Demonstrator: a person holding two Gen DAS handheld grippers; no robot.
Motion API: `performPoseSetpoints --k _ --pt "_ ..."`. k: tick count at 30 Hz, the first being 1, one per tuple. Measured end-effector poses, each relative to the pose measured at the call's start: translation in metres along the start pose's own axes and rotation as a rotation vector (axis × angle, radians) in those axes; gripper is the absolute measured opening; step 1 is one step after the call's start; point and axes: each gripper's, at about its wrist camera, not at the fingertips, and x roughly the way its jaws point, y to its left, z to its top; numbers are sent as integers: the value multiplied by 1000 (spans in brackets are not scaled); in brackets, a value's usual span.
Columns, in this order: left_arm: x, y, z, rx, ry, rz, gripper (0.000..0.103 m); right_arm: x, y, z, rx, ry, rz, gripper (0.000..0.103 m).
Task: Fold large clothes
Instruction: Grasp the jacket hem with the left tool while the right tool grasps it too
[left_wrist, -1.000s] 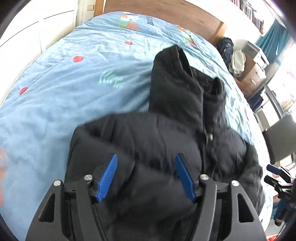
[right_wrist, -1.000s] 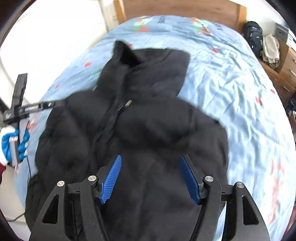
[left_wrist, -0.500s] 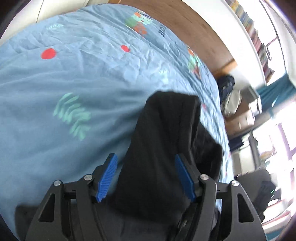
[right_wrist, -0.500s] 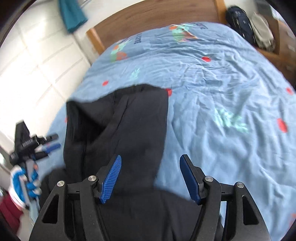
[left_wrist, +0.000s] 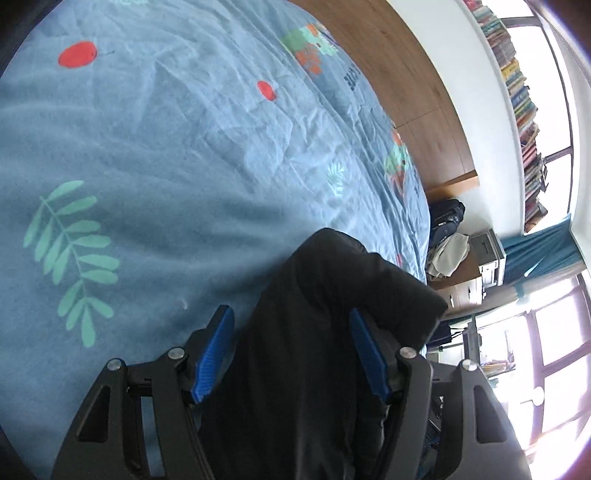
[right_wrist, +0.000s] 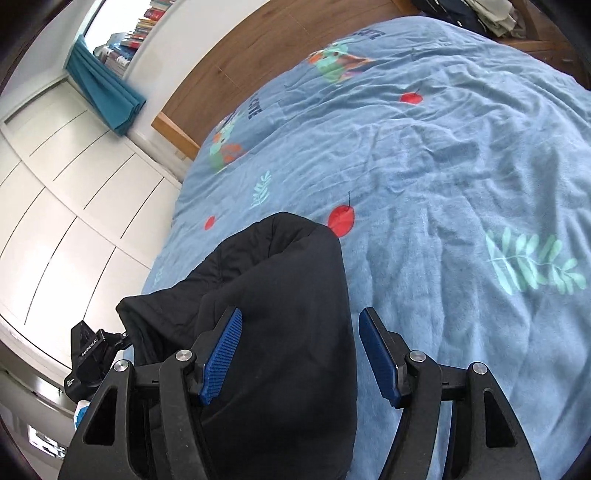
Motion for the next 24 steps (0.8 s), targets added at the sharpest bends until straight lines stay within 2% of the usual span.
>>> performPoseSetpoints --k 5,8,10,14,16,18,20,21,24 --pt "14 0 2 -10 28 -39 63 9 -4 6 -6 -3 1 65" --pt "31 -3 0 0 75 -39 63 17 -5 10 -10 2 -4 65" --pt "45 -4 -3 4 106 -16 63 23 -7 12 4 4 8 65" --pt "68 -6 -10 43 140 96 62 41 -6 11 -15 39 -31 65" --pt "75 -8 -11 78 140 165 47 49 -6 10 -22 47 -49 61" --pt "83 -11 -14 127 146 252 35 56 -5 9 -34 68 -75 39" --pt "86 -11 -15 139 140 294 26 61 -1 7 -57 88 -111 25" --pt "87 -12 -15 149 137 314 21 61 3 6 -81 89 -125 20" --pt "86 -19 -19 204 141 353 9 55 18 4 -152 90 -171 15"
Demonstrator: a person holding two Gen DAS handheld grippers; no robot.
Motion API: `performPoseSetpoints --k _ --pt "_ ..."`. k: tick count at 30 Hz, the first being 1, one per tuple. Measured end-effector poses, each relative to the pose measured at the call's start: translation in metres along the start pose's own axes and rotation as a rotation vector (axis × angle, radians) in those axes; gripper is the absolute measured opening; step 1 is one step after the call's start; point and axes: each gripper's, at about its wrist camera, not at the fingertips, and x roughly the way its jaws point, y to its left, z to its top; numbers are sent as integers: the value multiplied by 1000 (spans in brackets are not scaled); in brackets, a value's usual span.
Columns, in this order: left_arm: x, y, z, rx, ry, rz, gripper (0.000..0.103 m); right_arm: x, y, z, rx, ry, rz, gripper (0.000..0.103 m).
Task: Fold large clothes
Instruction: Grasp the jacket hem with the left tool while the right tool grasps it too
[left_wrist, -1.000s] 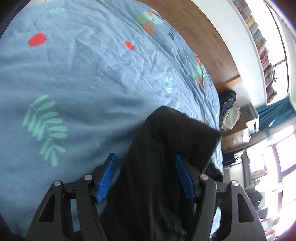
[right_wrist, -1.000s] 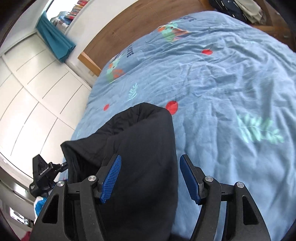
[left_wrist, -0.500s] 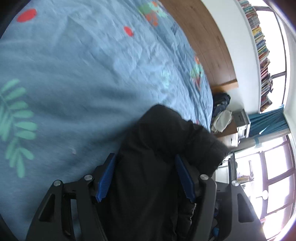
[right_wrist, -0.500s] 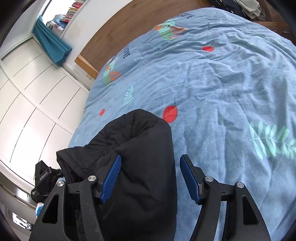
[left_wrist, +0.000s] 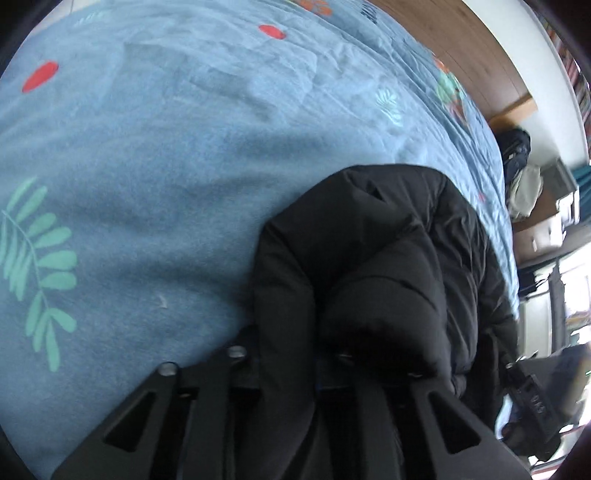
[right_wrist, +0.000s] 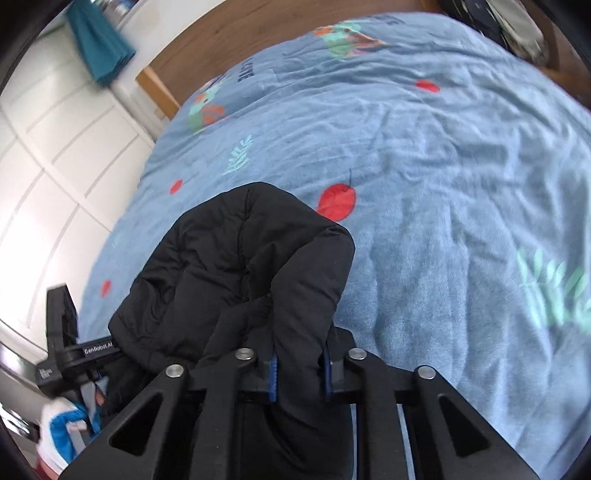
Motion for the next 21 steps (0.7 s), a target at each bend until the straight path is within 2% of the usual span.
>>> performPoseSetpoints --k 4,7,8,11,12,15,21 --pt "-26 -16 -8 98 -35 -14 6 -29 20 -1 -83 -30 4 14" --pt "-57 -21 -16 128 -77 -85 6 -63 38 -5 -167 -57 28 14" --pt "-74 -22 -20 138 -110 -132 6 -79 44 -8 -205 -69 37 14" --pt "-117 -22 -34 176 -190 -195 6 -119 55 -17 -275 -106 62 14" --pt "-137 -19 -45 195 -226 -226 6 -135 58 -22 -291 -120 78 14" --pt "-177 -13 -76 255 -276 -253 6 -177 65 -47 -328 -159 117 14" --pt "-228 27 -159 315 -263 -294 8 -235 61 -124 -342 -173 180 15"
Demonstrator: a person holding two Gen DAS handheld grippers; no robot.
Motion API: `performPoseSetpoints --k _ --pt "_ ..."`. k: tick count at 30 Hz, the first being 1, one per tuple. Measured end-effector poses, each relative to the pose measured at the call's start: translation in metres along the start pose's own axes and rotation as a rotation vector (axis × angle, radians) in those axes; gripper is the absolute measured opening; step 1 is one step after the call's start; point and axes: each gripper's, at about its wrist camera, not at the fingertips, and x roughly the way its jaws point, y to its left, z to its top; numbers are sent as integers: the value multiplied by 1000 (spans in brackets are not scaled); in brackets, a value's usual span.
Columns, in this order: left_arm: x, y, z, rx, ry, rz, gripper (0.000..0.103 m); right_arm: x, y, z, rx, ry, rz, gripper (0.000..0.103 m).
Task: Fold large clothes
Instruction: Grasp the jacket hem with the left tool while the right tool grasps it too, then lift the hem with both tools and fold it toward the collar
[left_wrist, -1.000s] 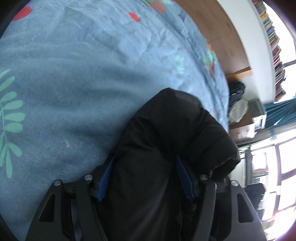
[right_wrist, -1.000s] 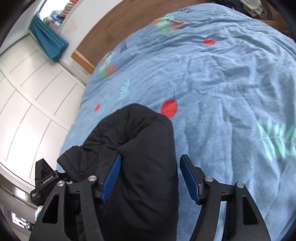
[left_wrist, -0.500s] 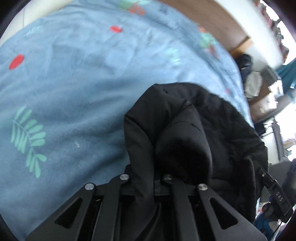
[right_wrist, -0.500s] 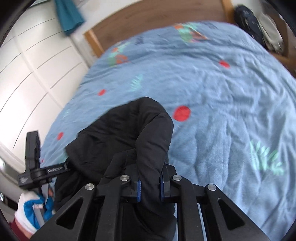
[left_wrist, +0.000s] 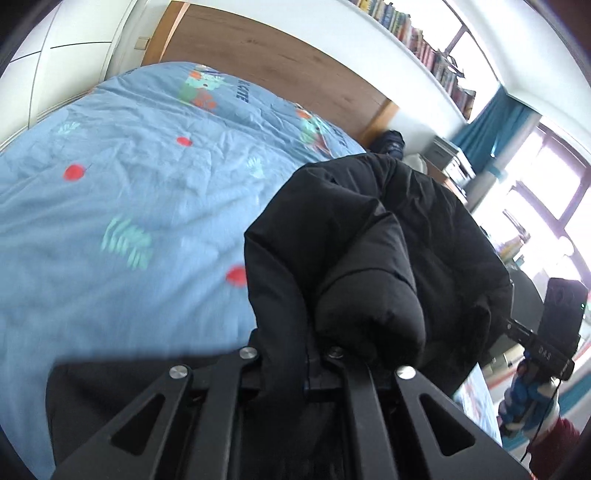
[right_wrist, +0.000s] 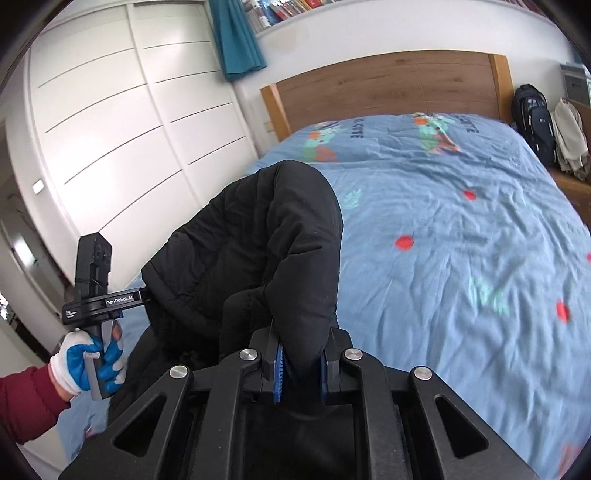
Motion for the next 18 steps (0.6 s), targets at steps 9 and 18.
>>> performPoseSetpoints --k 9,18 --pt "-55 17 -123 -31 110 -3 15 -22 18 -117 83 125 -1 24" --pt "-61 7 -141 28 116 80 16 -14 12 -148 94 169 -66 25"
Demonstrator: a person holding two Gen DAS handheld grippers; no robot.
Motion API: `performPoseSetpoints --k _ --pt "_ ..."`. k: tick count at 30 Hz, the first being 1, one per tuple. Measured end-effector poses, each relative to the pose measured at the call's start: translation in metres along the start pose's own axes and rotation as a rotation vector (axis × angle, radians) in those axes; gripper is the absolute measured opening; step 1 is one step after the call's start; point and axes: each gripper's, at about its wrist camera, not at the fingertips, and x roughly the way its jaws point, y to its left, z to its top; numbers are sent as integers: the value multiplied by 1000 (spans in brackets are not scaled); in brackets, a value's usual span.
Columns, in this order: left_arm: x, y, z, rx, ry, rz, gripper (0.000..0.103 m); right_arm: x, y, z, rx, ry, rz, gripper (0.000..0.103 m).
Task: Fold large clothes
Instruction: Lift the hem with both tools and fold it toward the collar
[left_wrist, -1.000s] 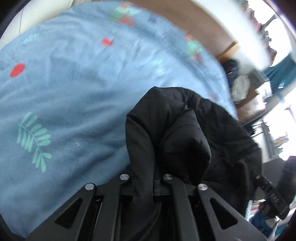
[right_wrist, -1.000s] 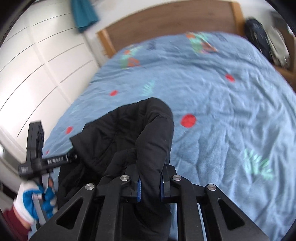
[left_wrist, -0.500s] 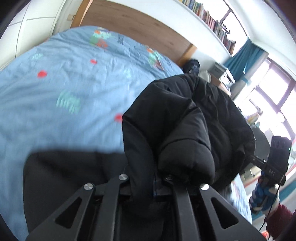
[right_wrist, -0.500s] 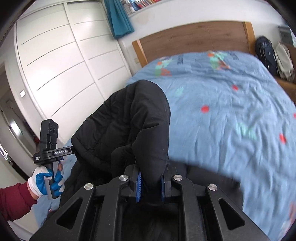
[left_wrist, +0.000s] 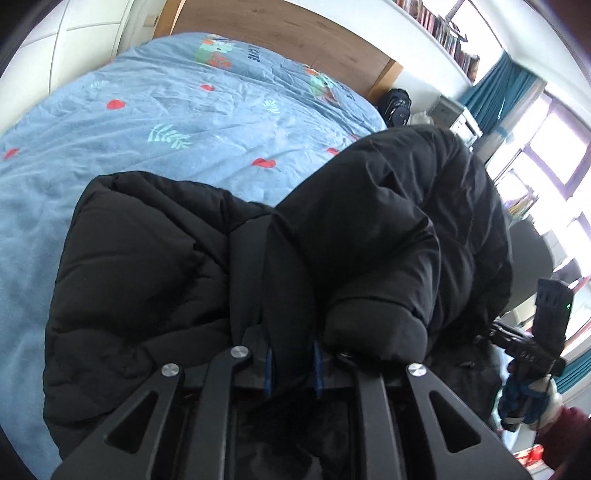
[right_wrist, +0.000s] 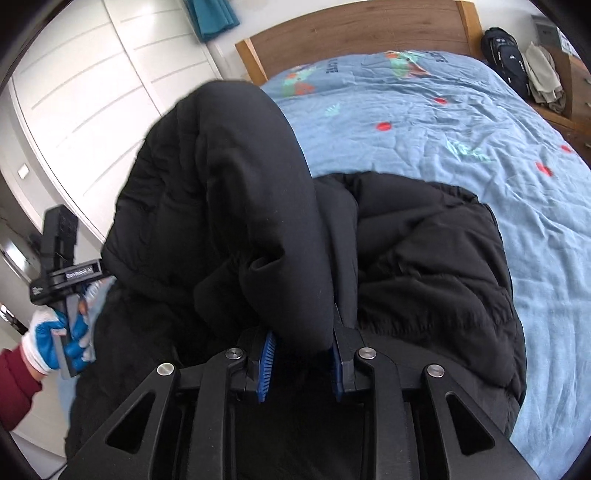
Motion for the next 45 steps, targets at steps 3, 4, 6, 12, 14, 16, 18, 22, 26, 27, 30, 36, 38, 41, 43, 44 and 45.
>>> performPoseSetpoints --k 3,4,6,12,14,16,18,22,26,27,30,36,38,41,43,44,45 --pt "1 3 -14 -13 -5 2 16 -1 -5 -10 21 -6 1 25" --pt "1 4 -19 -19 -6 1 16 -1 -7 -11 24 -9 0 25" --pt "-3 8 -31 -40 -14 -6 16 1 -9 -15 29 -14 1 26" --pt "-16 8 -37 -62 -17 -6 16 2 -9 -16 10 -12 -8 26" --pt "-15 8 -38 -63 -16 -1 16 3 -9 -16 7 -14 -12 26" --pt "-18 6 -42 -70 -24 0 16 1 -7 -17 3 -15 -14 26" --pt "-19 6 -44 -76 -34 1 16 -1 -5 -20 -3 -14 -14 26" --pt "-21 3 -54 -54 -50 19 16 0 -2 -18 -21 -13 -19 26" --pt "-26 -3 -72 -20 -87 37 16 -2 2 -26 -50 -34 -27 26" --pt "-26 -3 -77 -13 -99 36 16 -2 3 -28 -54 -46 -26 26" --pt "-27 -3 -88 -2 -139 29 16 -5 3 -34 -74 -88 -25 26" --pt "-33 -3 -109 -1 -190 15 16 -17 4 -49 -86 -148 -20 26" --pt "-36 -1 -114 -9 -190 14 16 -21 3 -51 -87 -147 -19 27" --pt "-43 1 -122 -39 -164 15 16 -28 3 -53 -88 -127 -30 31" --pt "-49 5 -129 -70 -133 12 16 -34 3 -56 -82 -92 -34 34" --pt "-54 5 -132 -83 -126 17 16 -38 3 -58 -83 -81 -39 36" --pt "-61 7 -135 -100 -114 19 16 -45 3 -60 -82 -64 -48 37"
